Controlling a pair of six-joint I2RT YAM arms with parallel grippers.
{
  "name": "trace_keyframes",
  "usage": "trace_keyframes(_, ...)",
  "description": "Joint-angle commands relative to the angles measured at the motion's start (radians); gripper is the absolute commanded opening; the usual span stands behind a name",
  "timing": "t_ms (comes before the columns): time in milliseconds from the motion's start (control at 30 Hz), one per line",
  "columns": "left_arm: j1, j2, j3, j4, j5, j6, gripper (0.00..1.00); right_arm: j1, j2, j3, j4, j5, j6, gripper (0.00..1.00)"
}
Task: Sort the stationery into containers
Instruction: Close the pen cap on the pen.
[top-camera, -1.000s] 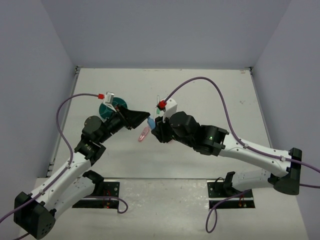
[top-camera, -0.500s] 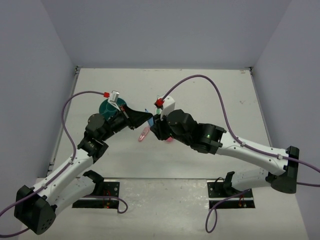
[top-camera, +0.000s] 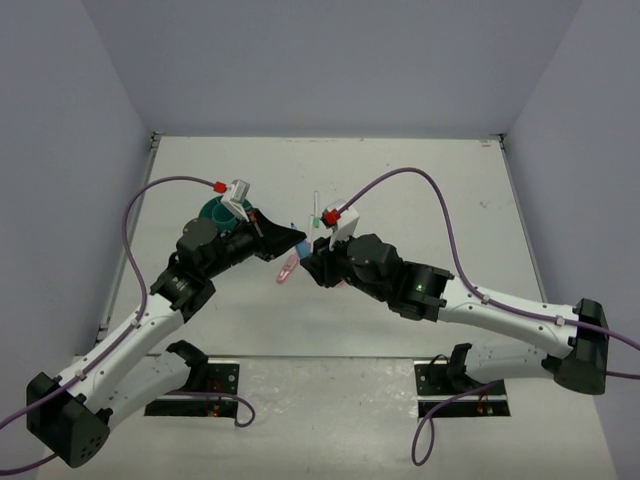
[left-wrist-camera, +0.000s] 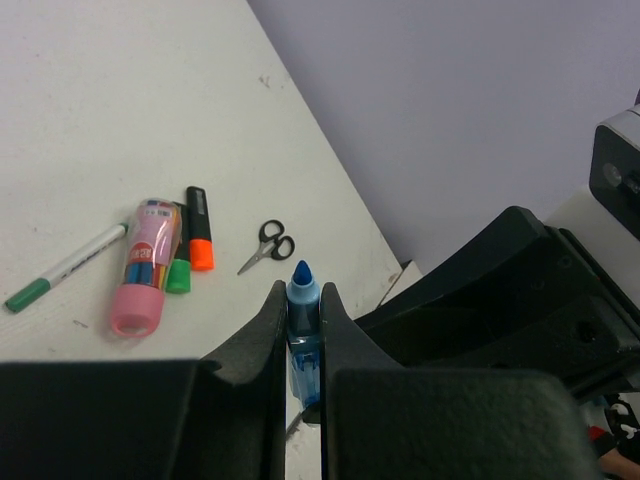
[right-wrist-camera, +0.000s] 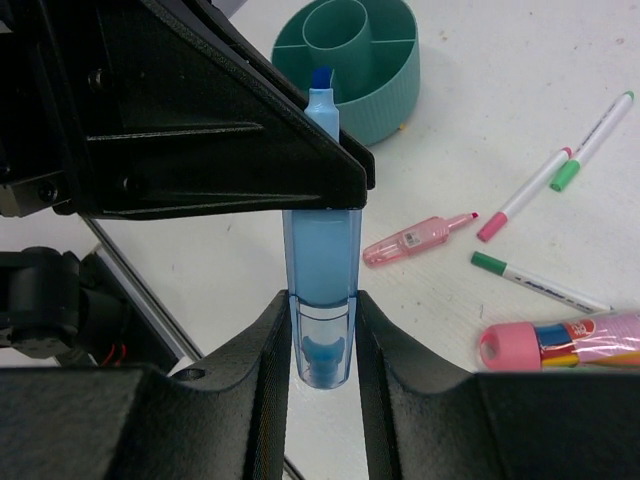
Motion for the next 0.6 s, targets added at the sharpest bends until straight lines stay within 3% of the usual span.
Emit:
trace_keyframes(0,0.026,-0.008,0.110,0.112,-0.170,0.052,0.00,0.016,-0.031,-0.083,-0.099,-0.073,0.023,0.00)
trace_keyframes(567,0.032,-0.028,0.125,0.189,-0.283,-0.001,0.00,0.023,-0.090,-0.193,-0.068,-0.079,0.053,0.00)
